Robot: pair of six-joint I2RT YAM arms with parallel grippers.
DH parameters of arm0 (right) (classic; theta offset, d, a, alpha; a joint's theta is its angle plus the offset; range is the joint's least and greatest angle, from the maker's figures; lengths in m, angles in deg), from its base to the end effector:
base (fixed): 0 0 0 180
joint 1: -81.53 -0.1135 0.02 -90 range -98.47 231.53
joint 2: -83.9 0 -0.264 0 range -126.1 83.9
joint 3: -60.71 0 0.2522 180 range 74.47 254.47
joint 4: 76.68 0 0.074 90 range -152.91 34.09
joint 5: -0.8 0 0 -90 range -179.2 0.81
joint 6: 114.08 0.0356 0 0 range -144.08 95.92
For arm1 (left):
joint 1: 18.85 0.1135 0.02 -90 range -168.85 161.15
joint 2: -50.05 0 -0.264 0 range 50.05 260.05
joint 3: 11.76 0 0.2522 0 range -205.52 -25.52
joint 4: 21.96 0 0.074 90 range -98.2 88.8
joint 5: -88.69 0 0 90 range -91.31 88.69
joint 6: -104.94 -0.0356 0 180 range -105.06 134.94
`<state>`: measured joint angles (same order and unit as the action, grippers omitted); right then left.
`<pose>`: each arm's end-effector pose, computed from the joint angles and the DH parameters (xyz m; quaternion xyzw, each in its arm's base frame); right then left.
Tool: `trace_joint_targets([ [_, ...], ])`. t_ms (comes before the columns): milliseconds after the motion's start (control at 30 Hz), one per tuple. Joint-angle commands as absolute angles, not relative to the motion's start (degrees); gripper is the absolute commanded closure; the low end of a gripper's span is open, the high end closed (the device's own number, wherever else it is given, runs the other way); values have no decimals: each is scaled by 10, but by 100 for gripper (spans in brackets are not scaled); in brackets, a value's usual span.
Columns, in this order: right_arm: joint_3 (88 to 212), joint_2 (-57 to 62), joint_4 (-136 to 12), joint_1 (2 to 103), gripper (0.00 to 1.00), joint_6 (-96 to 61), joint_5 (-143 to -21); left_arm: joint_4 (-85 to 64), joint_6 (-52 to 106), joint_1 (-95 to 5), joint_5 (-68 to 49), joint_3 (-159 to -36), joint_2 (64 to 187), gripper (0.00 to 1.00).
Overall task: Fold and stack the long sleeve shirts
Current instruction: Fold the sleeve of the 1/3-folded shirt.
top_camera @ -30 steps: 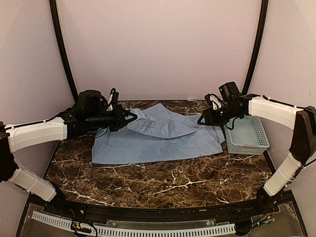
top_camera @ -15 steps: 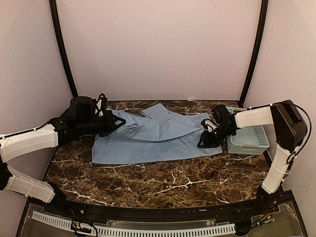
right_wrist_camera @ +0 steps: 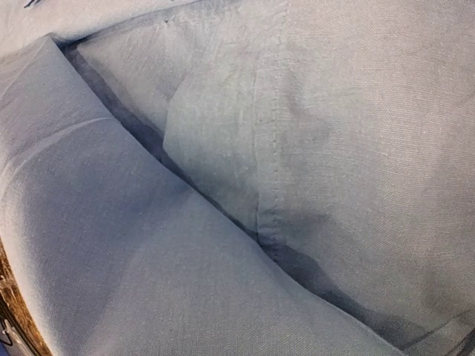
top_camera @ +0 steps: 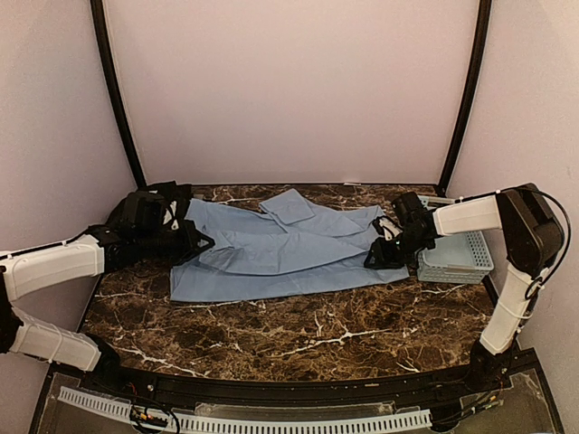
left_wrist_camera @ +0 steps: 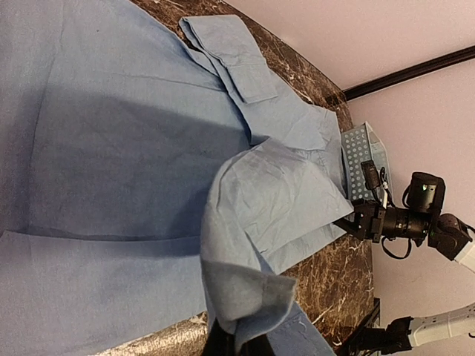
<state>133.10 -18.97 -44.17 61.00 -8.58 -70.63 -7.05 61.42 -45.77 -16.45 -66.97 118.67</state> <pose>0.3192 0.1316 0.1469 -0.0798 0.9570 0.2205 0.1707 0.2316 -0.1280 0.2494 -0.0780 0.8502 -0.3944 0.3398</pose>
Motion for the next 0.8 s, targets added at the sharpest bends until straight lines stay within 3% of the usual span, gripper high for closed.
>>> trace_joint_targets([
  [0,1317,-191,-445,618,58,-89,-723,-72,621,-451,-200,-649,1184,100],
  [767,1263,-110,-431,618,54,-91,-693,-80,593,-372,-228,-603,1230,100],
])
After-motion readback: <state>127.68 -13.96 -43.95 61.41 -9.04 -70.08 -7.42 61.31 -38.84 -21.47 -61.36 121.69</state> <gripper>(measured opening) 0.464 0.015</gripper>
